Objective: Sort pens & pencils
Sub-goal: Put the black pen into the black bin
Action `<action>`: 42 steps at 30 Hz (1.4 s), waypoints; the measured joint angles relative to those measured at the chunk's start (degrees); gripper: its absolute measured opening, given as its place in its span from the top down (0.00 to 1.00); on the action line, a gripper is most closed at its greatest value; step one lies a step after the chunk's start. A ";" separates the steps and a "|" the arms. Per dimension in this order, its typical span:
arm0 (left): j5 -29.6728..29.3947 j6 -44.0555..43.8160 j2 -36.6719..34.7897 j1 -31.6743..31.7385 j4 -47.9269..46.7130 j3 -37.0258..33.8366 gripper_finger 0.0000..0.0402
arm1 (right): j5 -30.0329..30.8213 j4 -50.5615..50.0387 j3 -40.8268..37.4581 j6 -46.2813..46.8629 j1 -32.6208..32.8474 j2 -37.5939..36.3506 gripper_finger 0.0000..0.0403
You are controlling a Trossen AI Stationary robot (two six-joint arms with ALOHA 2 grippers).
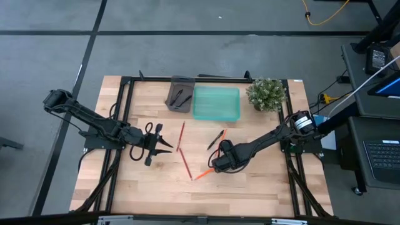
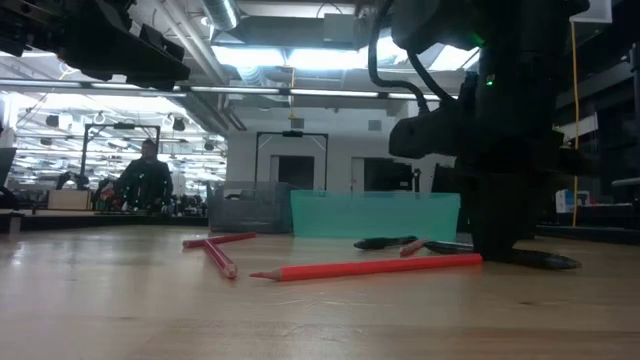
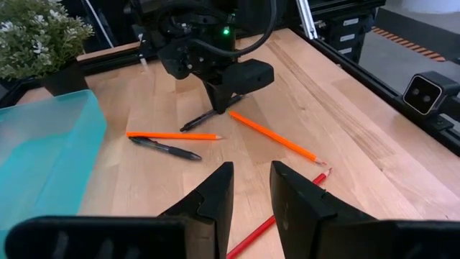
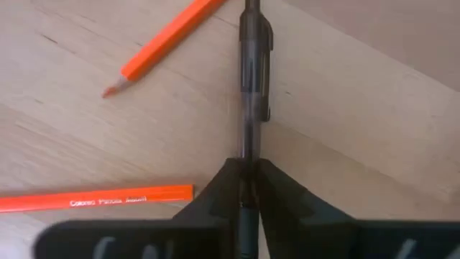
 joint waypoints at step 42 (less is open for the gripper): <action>-0.03 -5.52 0.02 0.20 12.93 -4.69 0.78 | 44.25 -4.50 9.99 -14.37 13.97 -8.17 0.93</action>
